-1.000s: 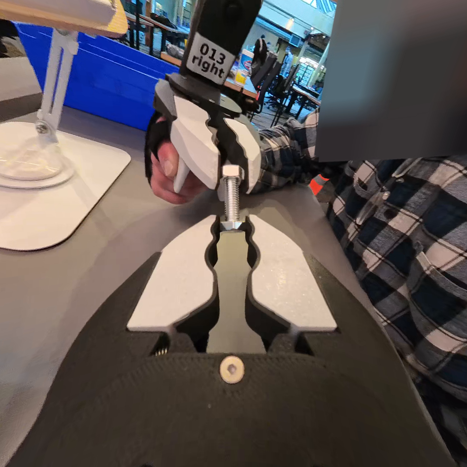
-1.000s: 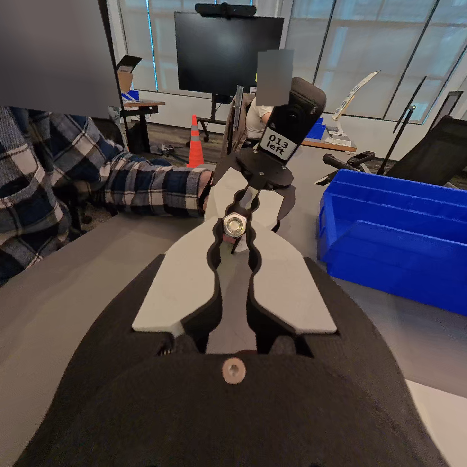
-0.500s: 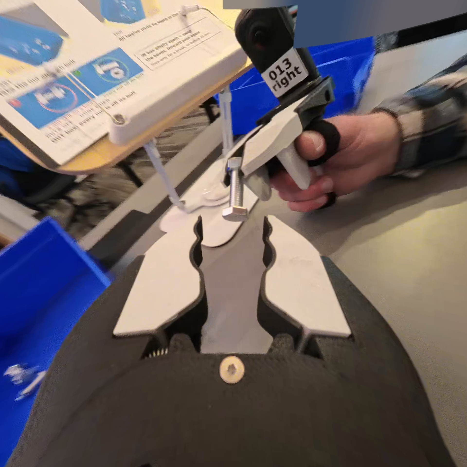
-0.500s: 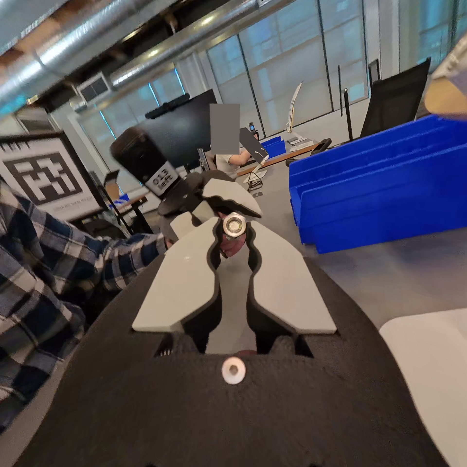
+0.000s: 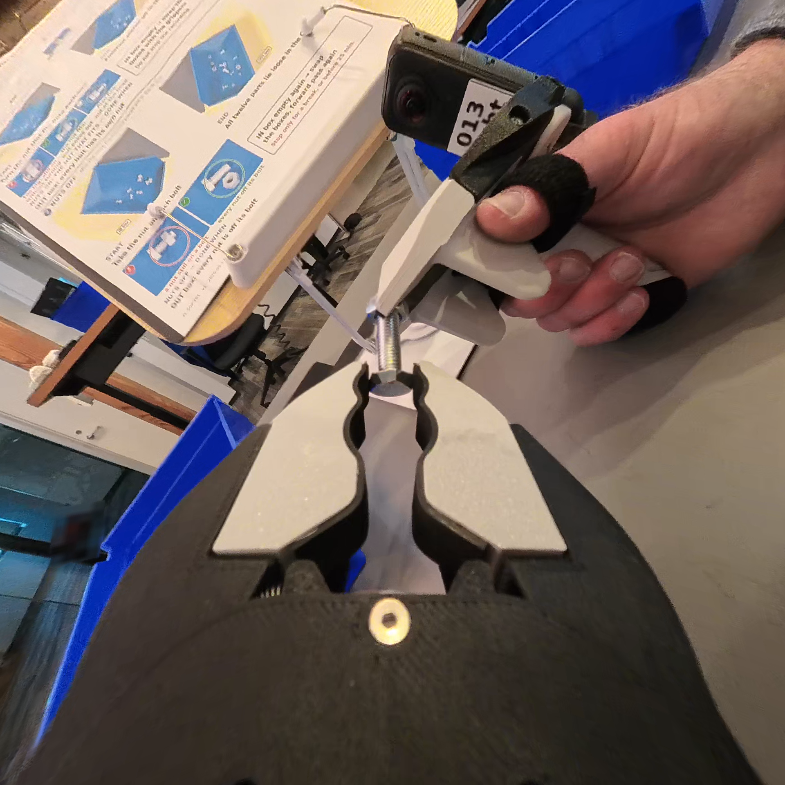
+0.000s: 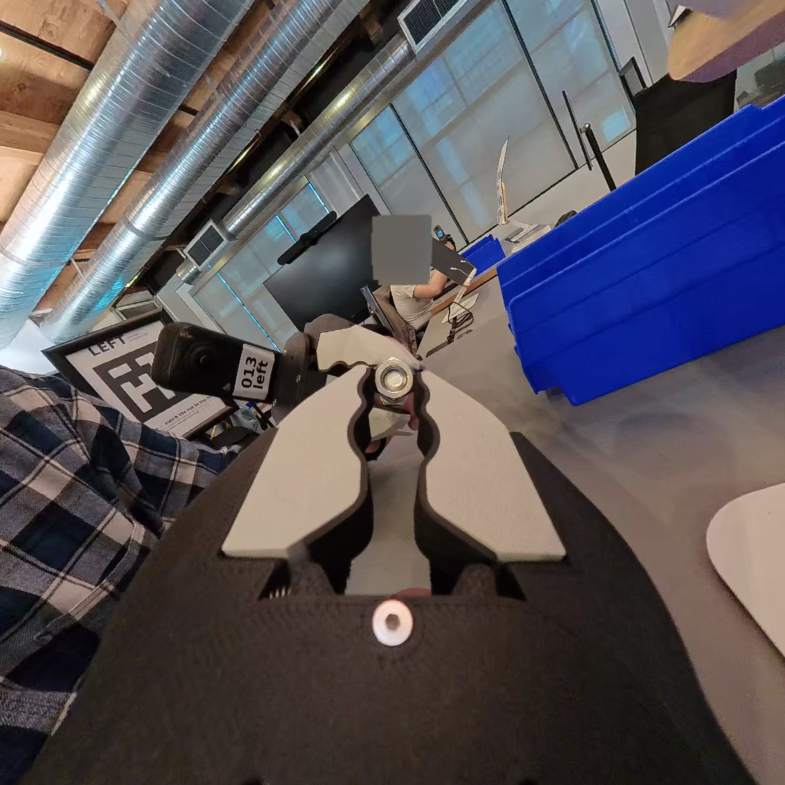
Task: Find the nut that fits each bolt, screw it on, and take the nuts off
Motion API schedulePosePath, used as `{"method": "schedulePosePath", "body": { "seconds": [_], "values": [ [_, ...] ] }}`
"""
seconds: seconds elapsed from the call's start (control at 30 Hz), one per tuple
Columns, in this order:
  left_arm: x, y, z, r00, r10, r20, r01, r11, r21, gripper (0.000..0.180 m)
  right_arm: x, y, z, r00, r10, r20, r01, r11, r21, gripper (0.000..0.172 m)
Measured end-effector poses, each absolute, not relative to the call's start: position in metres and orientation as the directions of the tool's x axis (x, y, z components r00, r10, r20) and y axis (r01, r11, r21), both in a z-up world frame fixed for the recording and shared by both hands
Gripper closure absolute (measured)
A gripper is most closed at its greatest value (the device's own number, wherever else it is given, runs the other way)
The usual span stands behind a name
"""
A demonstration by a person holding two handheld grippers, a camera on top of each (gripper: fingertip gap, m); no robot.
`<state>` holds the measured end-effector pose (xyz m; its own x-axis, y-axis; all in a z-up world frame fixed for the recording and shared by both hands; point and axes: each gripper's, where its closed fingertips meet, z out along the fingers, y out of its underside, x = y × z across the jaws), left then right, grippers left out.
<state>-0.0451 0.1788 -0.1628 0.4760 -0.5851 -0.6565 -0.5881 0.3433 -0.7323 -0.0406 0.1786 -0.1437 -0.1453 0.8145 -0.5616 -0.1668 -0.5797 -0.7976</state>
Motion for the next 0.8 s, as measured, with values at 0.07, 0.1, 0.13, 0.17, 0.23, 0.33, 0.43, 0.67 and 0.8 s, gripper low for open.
{"method": "schedulePosePath", "body": {
  "seconds": [0.07,0.1,0.13,0.17,0.23,0.33,0.43,0.67,0.8],
  "values": [
    [-0.045,0.178,-0.164,0.475,-0.620,-0.625,-0.577,0.317,-0.753,0.162,-0.041,0.178,-0.144,-0.142,0.824,-0.549,-0.159,-0.567,-0.809,0.154],
    [-0.044,0.176,-0.164,0.476,-0.649,-0.593,-0.556,0.300,-0.775,0.162,-0.041,0.177,-0.144,-0.140,0.835,-0.532,-0.154,-0.549,-0.821,0.154],
    [-0.044,0.174,-0.164,0.482,-0.699,-0.528,-0.512,0.265,-0.817,0.162,-0.041,0.175,-0.143,-0.134,0.855,-0.502,-0.147,-0.518,-0.843,0.154],
    [-0.043,0.171,-0.161,0.482,-0.754,-0.447,-0.450,0.225,-0.864,0.162,-0.041,0.172,-0.140,-0.131,0.880,-0.456,-0.138,-0.472,-0.871,0.154],
    [-0.040,0.161,-0.158,0.429,-0.871,-0.240,-0.317,0.103,-0.943,0.162,-0.040,0.164,-0.135,-0.130,0.931,-0.340,-0.110,-0.354,-0.929,0.153],
    [-0.037,0.143,-0.151,0.242,-0.964,0.112,-0.136,-0.147,-0.980,0.162,-0.040,0.149,-0.130,-0.150,0.977,-0.153,-0.062,-0.163,-0.985,0.153],
    [-0.037,0.120,-0.145,0.011,-0.946,0.325,-0.074,-0.325,-0.943,0.162,-0.041,0.127,-0.126,-0.167,0.980,0.109,-0.006,0.110,-0.994,0.153],
    [-0.038,0.097,-0.137,-0.233,-0.839,0.492,-0.052,-0.495,-0.867,0.162,-0.041,0.105,-0.122,-0.201,0.908,0.367,0.100,0.392,-0.915,0.153],
    [-0.039,0.109,-0.137,-0.157,-0.872,0.464,-0.012,-0.468,-0.884,0.151,-0.042,0.114,-0.122,-0.166,0.951,0.263,0.054,0.275,-0.960,0.153]
  ]
}}
